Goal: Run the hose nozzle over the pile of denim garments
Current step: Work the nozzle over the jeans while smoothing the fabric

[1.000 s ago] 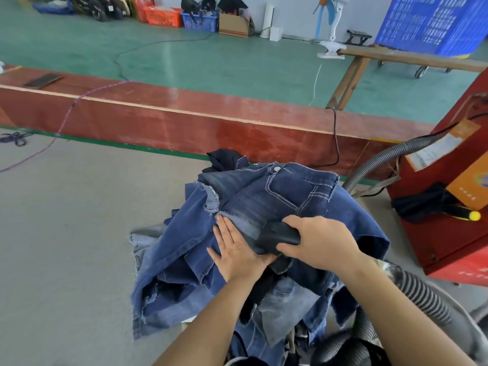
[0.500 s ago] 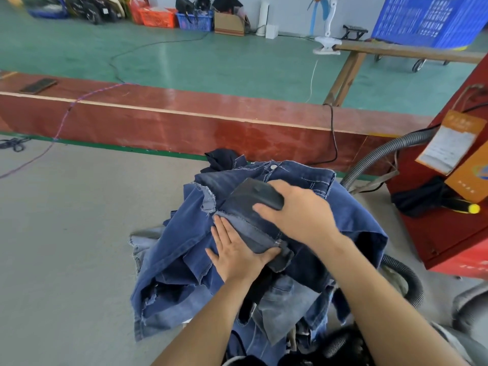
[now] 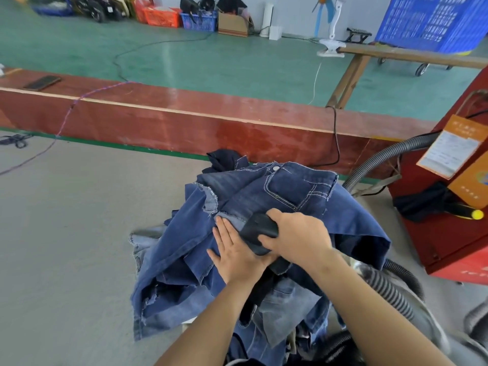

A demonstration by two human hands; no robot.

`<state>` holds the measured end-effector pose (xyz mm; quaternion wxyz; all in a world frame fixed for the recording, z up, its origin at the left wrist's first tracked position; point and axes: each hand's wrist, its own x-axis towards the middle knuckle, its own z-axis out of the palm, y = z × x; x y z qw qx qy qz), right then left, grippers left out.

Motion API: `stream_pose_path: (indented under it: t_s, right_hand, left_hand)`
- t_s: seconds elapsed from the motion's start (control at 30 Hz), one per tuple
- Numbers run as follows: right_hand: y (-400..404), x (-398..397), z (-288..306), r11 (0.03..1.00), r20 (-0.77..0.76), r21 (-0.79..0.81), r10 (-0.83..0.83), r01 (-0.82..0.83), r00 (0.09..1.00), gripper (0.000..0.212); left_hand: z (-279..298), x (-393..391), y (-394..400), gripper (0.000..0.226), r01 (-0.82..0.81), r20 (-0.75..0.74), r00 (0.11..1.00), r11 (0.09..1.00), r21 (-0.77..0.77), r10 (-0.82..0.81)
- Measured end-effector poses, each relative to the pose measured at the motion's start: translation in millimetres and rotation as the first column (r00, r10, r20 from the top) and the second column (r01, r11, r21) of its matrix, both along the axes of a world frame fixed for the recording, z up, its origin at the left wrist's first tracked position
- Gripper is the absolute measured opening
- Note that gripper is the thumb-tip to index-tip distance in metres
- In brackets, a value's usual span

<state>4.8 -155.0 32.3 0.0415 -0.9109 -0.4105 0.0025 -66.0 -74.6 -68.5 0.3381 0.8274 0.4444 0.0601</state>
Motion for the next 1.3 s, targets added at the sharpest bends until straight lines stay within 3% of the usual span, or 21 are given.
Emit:
stream_pose_path:
  t_s: [0.17, 0.33, 0.5, 0.63, 0.9, 1.1, 1.3]
  right_hand:
    - [25, -5, -7, 0.997, 0.027, 0.072, 0.031, -0.033, 0.999, 0.046]
    - [14, 10, 21, 0.965, -0.061, 0.259, -0.016, 0.032, 0.998, 0.049]
    - [-25, 14, 26, 0.996, -0.092, 0.080, -0.032, 0.039, 0.995, 0.038]
    - [-21, 9, 17, 0.999, -0.010, -0.037, -0.010, 0.010, 1.000, 0.038]
    - [26, -3, -5, 0.999, 0.078, 0.005, 0.046, -0.046, 0.996, 0.038]
    - [6, 16, 29, 0.975, -0.101, 0.216, -0.024, 0.045, 0.995, 0.047]
    - [-53, 22, 43, 0.999, -0.129, 0.021, -0.040, 0.043, 0.991, 0.038]
  left_hand:
    - [1, -2, 1, 0.141, 0.013, -0.025, 1.000, 1.000, 0.012, -0.012]
    - [3, -2, 1, 0.149, 0.028, -0.024, 0.999, 1.000, 0.001, -0.027]
    - [2, -2, 1, 0.148, 0.029, -0.038, 0.999, 1.000, 0.000, -0.029]
    - [2, -1, -1, 0.148, 0.024, -0.058, 0.998, 1.000, 0.006, -0.023]
    - [2, 0, 1, 0.142, 0.015, -0.056, 0.998, 1.000, 0.025, -0.013]
    - [5, -2, 2, 0.150, 0.030, -0.042, 0.999, 1.000, 0.005, -0.030]
    - [6, -2, 4, 0.153, 0.064, -0.075, 0.995, 0.998, -0.016, -0.065]
